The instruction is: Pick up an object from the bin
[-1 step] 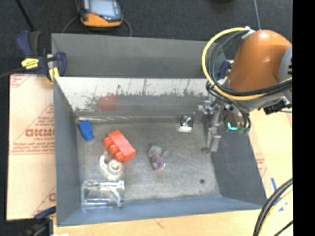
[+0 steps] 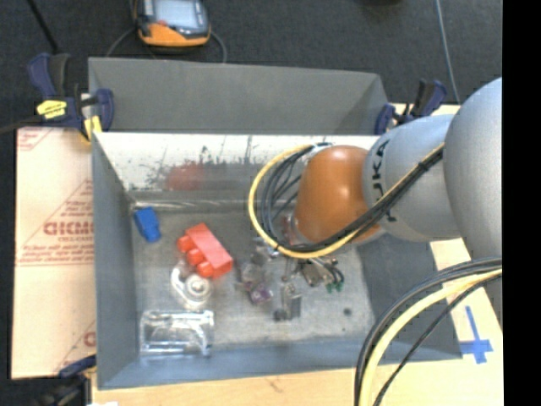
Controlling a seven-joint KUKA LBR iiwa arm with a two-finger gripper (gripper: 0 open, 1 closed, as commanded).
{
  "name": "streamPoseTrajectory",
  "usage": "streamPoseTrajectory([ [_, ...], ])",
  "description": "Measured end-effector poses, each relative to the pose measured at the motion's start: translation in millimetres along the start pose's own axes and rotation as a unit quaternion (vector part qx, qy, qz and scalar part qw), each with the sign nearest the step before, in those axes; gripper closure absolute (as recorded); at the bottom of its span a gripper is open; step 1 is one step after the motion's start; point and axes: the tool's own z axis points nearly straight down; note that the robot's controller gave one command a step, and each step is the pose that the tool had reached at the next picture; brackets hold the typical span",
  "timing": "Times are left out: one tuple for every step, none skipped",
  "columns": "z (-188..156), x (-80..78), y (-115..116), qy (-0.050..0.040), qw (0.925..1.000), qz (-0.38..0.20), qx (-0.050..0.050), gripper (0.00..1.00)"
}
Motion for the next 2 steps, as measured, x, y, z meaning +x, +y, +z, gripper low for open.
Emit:
streamPoseTrajectory([
  [-33.6, 24.8, -9.1, -0.0018, 0.985, 0.173, 0.001, 0.0],
  [-45.6, 35.5, 18.5, -0.0003, 0.9714, 0.237, 0.0, 0.0],
])
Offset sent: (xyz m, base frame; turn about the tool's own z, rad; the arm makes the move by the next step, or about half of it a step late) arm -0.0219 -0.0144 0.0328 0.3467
